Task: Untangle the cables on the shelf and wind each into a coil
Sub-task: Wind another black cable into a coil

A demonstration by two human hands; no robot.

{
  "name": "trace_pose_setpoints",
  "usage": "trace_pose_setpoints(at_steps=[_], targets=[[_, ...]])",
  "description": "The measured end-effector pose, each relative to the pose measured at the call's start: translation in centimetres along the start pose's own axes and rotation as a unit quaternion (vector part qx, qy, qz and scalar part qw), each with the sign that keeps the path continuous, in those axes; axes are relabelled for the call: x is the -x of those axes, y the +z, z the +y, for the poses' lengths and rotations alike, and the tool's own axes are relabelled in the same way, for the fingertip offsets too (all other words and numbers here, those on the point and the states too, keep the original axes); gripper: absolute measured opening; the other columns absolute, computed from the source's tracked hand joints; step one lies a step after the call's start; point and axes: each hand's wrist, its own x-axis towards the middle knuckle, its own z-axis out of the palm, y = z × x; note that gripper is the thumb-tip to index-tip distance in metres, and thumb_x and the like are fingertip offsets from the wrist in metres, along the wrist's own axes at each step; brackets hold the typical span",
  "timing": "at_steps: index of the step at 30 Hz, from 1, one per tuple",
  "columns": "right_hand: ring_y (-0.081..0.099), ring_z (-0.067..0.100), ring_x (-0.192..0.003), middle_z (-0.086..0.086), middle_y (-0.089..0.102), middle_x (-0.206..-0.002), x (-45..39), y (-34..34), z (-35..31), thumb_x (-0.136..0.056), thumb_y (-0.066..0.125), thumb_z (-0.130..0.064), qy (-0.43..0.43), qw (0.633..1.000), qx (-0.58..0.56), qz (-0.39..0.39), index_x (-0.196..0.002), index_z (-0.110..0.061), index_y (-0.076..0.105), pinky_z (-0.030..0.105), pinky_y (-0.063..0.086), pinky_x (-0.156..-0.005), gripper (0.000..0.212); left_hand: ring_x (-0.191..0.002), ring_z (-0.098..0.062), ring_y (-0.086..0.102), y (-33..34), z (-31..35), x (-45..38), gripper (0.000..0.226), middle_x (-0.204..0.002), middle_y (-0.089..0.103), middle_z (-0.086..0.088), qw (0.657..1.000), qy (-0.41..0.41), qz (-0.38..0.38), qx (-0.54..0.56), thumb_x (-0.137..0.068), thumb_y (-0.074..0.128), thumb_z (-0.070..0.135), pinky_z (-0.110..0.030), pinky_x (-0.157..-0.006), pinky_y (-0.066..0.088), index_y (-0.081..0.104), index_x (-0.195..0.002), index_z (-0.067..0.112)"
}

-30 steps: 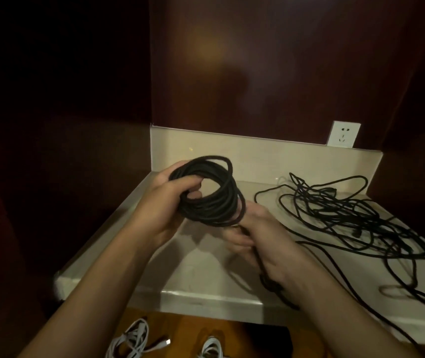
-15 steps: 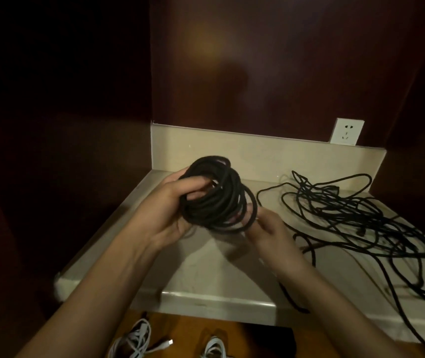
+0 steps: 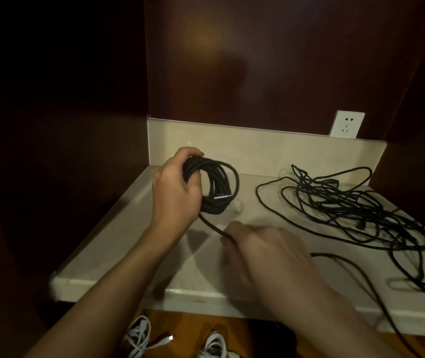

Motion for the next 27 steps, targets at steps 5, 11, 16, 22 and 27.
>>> trace_pose_setpoints(at_steps=[5, 11, 16, 22, 27], targets=[[0.061, 0.006, -0.068, -0.01, 0.067, -0.075, -2.8, -2.6, 4.7, -0.086, 0.058, -0.05, -0.022, 0.978, -0.207, 0.034, -0.094, -0.027, 0.069, 0.033, 0.053, -0.069, 0.026, -0.077, -0.008, 0.063, -0.9, 0.0, 0.6, 0.027, -0.086, 0.067, 0.01, 0.991, 0.063, -0.112, -0.033, -0.089, 0.054, 0.001, -0.029, -0.07, 0.049, 0.065, -0.107, 0.017], [0.04, 0.011, -0.05, -0.007, 0.043, -0.052, -4.4, -1.5, 7.0, -0.067, 0.079, -0.037, 0.018, 0.87, -0.492, -0.019, -0.105, -0.014, 0.054, 0.034, 0.034, -0.057, 0.051, -0.058, -0.012, 0.056, -2.2, 1.1, 0.4, 0.021, -0.069, 0.061, 0.003, 0.949, -0.032, -0.286, 0.13, -0.095, 0.057, -0.003, -0.029, -0.059, 0.047, 0.066, -0.102, 0.015], [0.033, 0.011, -0.047, -0.006, 0.039, -0.051, -4.8, -2.1, 7.2, -0.08, 0.073, -0.036, -0.014, 0.873, -0.471, -0.127, -0.102, -0.013, 0.072, 0.029, 0.025, -0.053, 0.032, -0.057, -0.019, 0.054, -3.2, 0.9, 0.3, 0.018, -0.075, 0.057, -0.029, 0.906, -0.059, -0.352, 0.227, -0.09, 0.062, 0.003, -0.027, -0.056, 0.047, 0.069, -0.102, 0.013], [0.047, -0.005, -0.042, -0.017, 0.051, -0.044, -4.6, -1.6, 7.2, -0.096, 0.061, -0.011, -0.047, 0.86, -0.474, -0.183, -0.105, 0.009, 0.067, 0.005, 0.032, -0.049, 0.023, -0.069, -0.029, 0.052, -3.3, 0.2, 1.3, 0.027, -0.09, 0.061, -0.024, 0.859, -0.115, -0.374, 0.329, -0.079, 0.06, 0.004, -0.027, -0.061, 0.047, 0.068, -0.105, 0.01], [0.054, 0.009, -0.061, 0.013, 0.063, -0.066, -5.3, -1.8, 7.2, -0.093, 0.067, -0.029, -0.06, 0.895, -0.403, -0.18, -0.091, -0.008, 0.072, 0.03, 0.036, -0.061, 0.021, -0.083, -0.029, 0.071, -4.0, 1.1, -0.1, 0.038, -0.089, 0.072, -0.009, 0.896, -0.046, -0.42, 0.138, -0.076, 0.075, 0.042, -0.032, -0.074, 0.057, 0.065, -0.102, 0.015]])
